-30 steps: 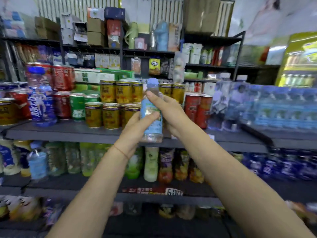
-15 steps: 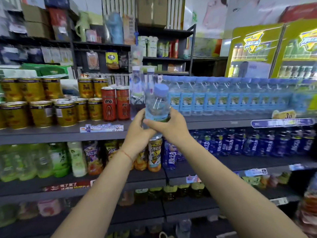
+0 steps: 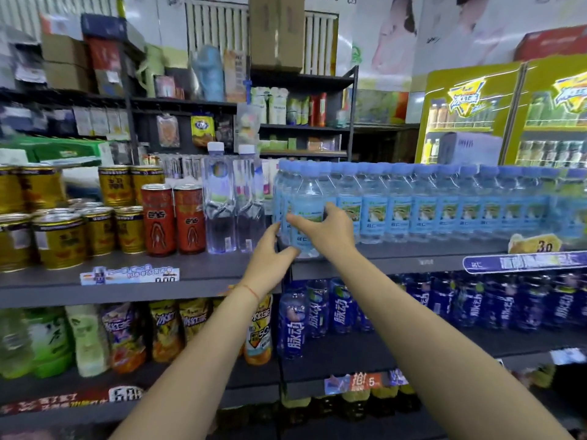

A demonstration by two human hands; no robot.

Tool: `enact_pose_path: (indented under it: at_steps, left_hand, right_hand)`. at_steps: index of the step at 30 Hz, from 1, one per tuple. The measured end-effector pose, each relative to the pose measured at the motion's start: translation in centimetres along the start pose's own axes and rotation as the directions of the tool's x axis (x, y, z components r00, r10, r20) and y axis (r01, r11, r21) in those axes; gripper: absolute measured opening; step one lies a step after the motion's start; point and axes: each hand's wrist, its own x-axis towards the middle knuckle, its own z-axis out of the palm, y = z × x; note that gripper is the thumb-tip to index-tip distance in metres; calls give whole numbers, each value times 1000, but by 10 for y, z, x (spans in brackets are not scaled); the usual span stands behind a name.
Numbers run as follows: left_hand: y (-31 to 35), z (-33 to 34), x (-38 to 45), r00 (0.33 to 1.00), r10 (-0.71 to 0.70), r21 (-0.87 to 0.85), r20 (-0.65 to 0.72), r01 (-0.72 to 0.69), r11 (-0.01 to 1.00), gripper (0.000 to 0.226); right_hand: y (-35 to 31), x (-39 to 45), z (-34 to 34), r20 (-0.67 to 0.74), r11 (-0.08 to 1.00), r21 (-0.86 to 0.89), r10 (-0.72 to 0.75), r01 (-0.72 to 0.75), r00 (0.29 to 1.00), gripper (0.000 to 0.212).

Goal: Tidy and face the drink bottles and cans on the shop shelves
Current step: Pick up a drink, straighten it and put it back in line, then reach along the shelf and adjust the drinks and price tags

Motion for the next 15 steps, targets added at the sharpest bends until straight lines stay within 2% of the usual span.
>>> enact_pose_path:
  at_steps: [5, 9, 12, 15]
  left_hand:
    - [-18, 15, 22, 1000, 13, -16, -6, -14, 1000, 75]
    - [-25, 22, 26, 997, 24, 58, -73, -20, 998, 62]
    - [-19, 25, 21, 997, 20, 120, -75, -11, 993, 63]
    - [-10, 28, 10, 994, 38, 183, -99, -19, 983, 54]
  right_hand:
    - [13, 21, 21, 9, 992, -97, -82, 82, 997, 58]
    - [34, 18, 34, 16, 980, -72, -182, 183, 983, 75]
    - [43, 12, 28, 64, 977, -22, -210, 211, 976, 63]
    - [48, 6, 18, 137, 978, 10, -208, 209, 968, 56]
